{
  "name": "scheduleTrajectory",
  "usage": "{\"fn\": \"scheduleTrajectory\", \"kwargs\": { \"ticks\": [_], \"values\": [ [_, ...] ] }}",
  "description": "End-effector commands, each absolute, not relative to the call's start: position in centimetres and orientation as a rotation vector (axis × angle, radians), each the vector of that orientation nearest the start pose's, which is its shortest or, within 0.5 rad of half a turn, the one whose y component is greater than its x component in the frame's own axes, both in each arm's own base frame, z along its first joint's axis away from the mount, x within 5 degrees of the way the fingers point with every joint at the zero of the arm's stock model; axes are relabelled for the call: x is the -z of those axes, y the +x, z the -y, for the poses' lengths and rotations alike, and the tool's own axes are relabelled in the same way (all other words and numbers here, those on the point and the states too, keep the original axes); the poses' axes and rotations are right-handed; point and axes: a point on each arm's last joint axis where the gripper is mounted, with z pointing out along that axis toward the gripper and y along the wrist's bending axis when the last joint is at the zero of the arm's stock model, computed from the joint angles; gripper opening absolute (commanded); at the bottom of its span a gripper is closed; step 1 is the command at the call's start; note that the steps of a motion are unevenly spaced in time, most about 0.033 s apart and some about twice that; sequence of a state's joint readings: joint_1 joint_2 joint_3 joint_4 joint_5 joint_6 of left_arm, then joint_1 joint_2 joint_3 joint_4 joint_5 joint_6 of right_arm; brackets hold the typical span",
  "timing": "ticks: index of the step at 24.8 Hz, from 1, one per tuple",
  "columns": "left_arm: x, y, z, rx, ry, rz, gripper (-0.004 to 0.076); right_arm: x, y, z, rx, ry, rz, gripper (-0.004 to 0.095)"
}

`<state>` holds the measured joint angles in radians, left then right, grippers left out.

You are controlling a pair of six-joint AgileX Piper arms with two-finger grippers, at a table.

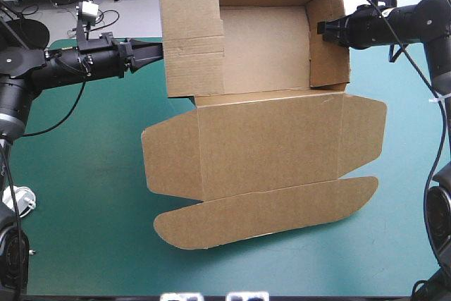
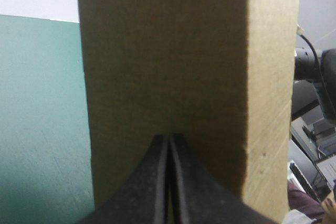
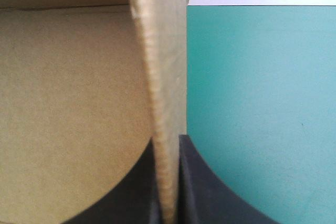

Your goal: Fold the box

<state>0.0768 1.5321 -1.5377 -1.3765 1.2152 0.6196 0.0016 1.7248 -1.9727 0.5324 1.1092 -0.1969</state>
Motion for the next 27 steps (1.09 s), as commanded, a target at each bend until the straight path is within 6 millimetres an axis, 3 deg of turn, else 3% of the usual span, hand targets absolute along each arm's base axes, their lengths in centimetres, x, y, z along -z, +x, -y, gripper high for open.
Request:
{"fn": "scheduleTrajectory", "kwargs": {
  "ticks": [1, 5, 9, 12, 20, 27],
  "values": [
    [-46.3, 28.8, 8.0, 1.471, 0.452, -1.837, -0.0010, -47.5, 36.1, -4.5, -0.624, -0.146, -2.106, -0.0007],
    [-46.3, 28.8, 8.1, 1.468, 0.449, -1.833, -0.0009, -47.1, 36.5, -4.5, -0.625, -0.142, -2.115, -0.0003],
    [-46.3, 28.8, 8.1, 1.466, 0.454, -1.832, 0.0004, -46.4, 37.1, -5.8, -0.613, -0.171, -2.131, -0.0003],
    [-46.3, 28.9, 8.1, 1.453, 0.448, -1.836, 0.0068, -46.3, 37.2, -6.6, -0.615, -0.193, -2.130, -0.0003],
    [-46.0, 28.9, 8.1, 1.428, 0.458, -1.858, 0.0340, -46.2, 37.3, -6.6, -0.607, -0.187, -2.129, -0.0003],
    [-45.0, 29.0, 7.8, 1.321, 0.491, -1.959, 0.0354, -45.9, 37.4, -7.5, -0.565, -0.208, -2.138, 0.0000]
  ]
}}
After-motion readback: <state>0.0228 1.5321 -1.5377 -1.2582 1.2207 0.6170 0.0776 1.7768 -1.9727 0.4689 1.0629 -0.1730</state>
